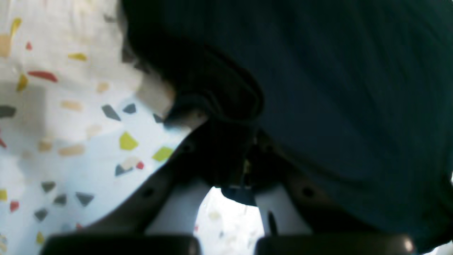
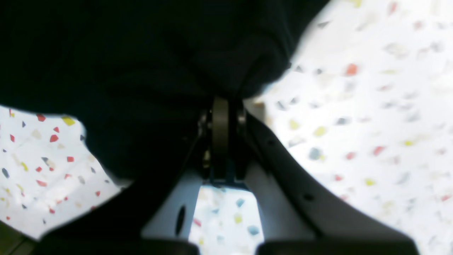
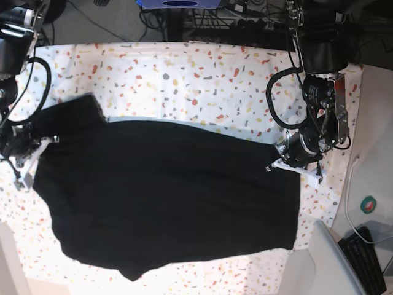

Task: Layout the t-shirt on the table in an organized manner, then fold the t-shirt properly
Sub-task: 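Grasp the shirt edge with both grippers and lift it, then lower the shirt flat and regrasp its collar-side edge with both grippers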

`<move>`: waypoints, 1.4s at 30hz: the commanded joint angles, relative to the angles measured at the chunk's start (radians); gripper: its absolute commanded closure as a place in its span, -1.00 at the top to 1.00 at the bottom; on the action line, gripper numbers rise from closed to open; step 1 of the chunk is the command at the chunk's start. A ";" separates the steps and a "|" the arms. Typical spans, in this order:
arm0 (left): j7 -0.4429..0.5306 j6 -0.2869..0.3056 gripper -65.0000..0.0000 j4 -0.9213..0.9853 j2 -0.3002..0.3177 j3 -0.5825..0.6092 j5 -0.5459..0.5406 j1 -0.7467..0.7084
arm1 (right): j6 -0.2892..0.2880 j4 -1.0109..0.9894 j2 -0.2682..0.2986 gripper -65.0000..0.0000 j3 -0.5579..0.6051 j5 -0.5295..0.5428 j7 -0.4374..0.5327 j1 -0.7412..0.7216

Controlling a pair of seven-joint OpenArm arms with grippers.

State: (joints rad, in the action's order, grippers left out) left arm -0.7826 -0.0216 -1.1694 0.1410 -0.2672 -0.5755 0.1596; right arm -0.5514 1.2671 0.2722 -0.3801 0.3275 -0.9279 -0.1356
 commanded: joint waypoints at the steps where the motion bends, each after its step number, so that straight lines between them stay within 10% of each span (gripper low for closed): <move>1: 0.021 0.005 -1.00 0.012 0.009 -0.001 -0.001 0.024 | 0.000 -0.013 0.020 -1.00 -0.006 0.008 0.028 -0.028; 11: -0.038 0.005 -1.00 0.102 0.009 -0.010 -0.007 0.127 | 0.000 -0.243 0.028 -1.00 -0.004 0.008 0.125 -0.115; 19: -0.068 0.005 0.97 0.139 -0.037 -0.011 -0.007 0.235 | 0.090 -0.297 0.028 -1.00 -0.003 0.008 0.125 -0.161; 31: -0.053 0.010 1.00 -0.083 -0.027 -0.011 -0.007 0.047 | 0.129 -0.168 0.028 -0.75 -0.013 0.011 0.131 -0.075; 36: 0.231 0.012 0.98 -0.192 0.035 -0.002 -0.007 -0.142 | 0.129 0.099 -0.008 -0.70 -0.015 0.012 0.134 0.064; 42: 0.346 0.094 0.23 -0.050 0.052 -0.001 0.001 -0.104 | 0.129 0.190 -0.044 -0.70 -0.013 0.011 0.166 0.124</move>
State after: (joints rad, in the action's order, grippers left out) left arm -0.4625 0.0586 -1.1988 0.1856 -0.2676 -0.5632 0.0269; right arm -0.4229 1.4357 0.2127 -0.3870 0.3328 -0.7853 0.0063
